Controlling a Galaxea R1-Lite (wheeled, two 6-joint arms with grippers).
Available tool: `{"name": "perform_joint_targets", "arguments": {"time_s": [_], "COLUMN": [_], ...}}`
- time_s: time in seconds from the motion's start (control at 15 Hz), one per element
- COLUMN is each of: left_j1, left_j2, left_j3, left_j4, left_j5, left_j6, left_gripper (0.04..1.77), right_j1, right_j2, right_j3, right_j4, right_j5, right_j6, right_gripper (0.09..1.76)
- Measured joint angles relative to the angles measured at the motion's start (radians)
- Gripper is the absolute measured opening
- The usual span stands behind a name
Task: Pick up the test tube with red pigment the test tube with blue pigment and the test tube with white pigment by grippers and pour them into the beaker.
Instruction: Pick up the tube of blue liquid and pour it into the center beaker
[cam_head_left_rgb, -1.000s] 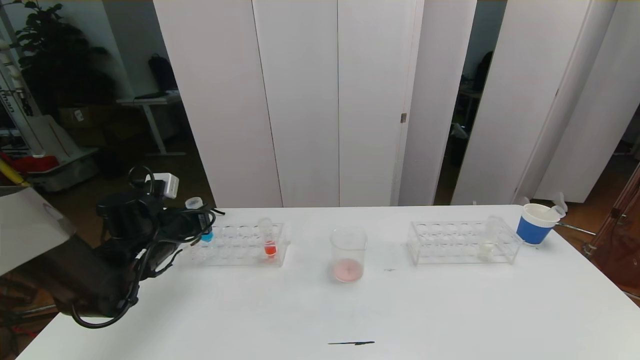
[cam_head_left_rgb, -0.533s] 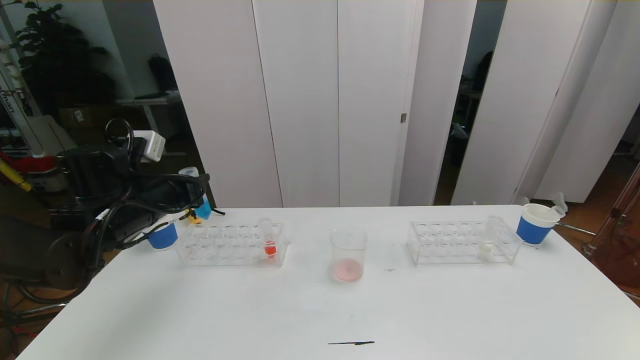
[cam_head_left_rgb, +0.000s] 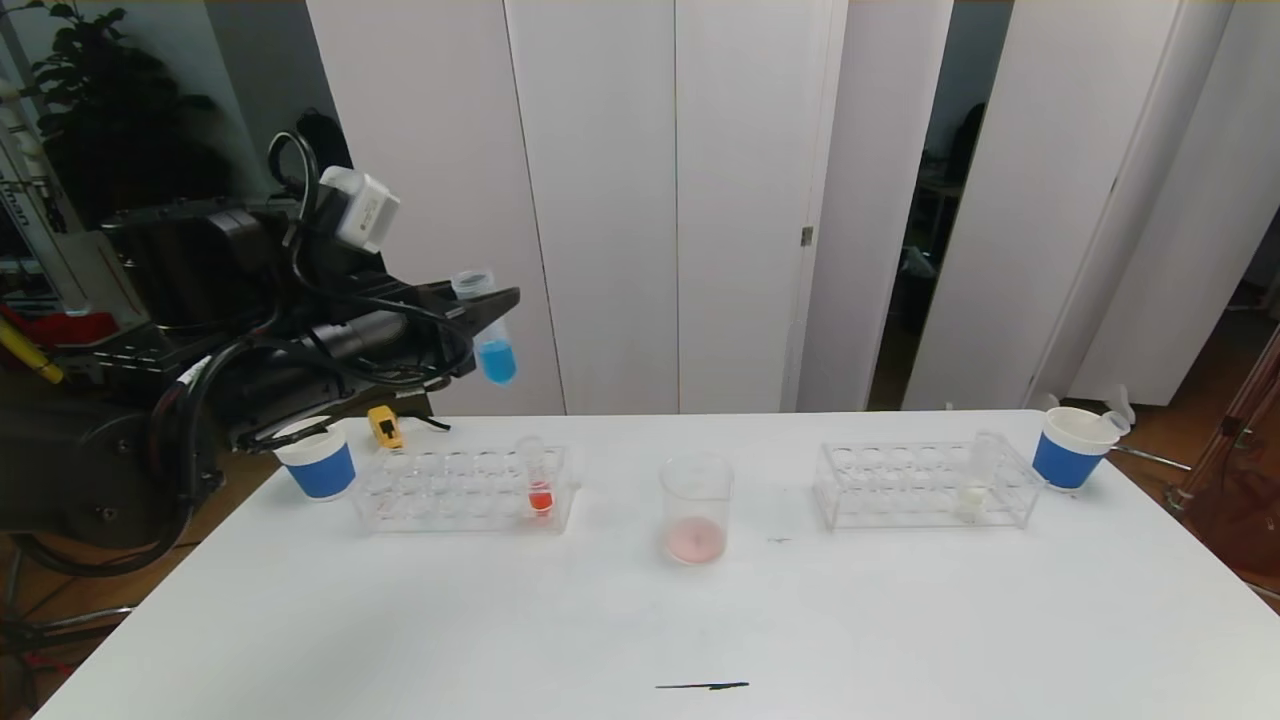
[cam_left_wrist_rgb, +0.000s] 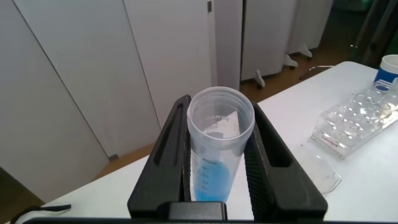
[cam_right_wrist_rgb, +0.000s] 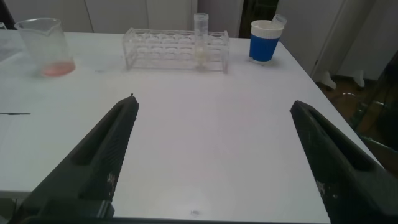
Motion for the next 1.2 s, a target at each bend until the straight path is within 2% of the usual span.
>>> {"name": "perform_joint_targets", "arguments": {"time_s": [0.2,0.4,0.6,0.93,1.2], "left_j1": [-0.047,-0.09,-0.131,-0.167,-0.193], "left_j2": [0.042,0.102,0.166,0.272,0.342], "left_j3": [-0.024,-0.06,-0.087,-0.122,-0.197], "left_j4": [-0.003,-0.008,-0.037,-0.095,-0.1], "left_j5": [-0.073,-0.09,-0.144,-0.21,-0.214], "left_j6": [0.071,0.168,0.239,0.408,0.529], "left_gripper": [0.58,0.58,0.58,0.58,0.58], "right_j1": [0.001,0.0,0.001,0.0,0.0], "right_j2": [0.0,0.0,0.0,0.0,0.0], "right_j3": [0.0,0.0,0.0,0.0,0.0], "right_j4": [0.0,0.0,0.0,0.0,0.0], "right_j5": [0.0,0.0,0.001,0.0,0.0], "right_j6": [0.0,0.0,0.0,0.0,0.0], "right_gripper": [1.75,1.75,1.75,1.75,1.75]}}
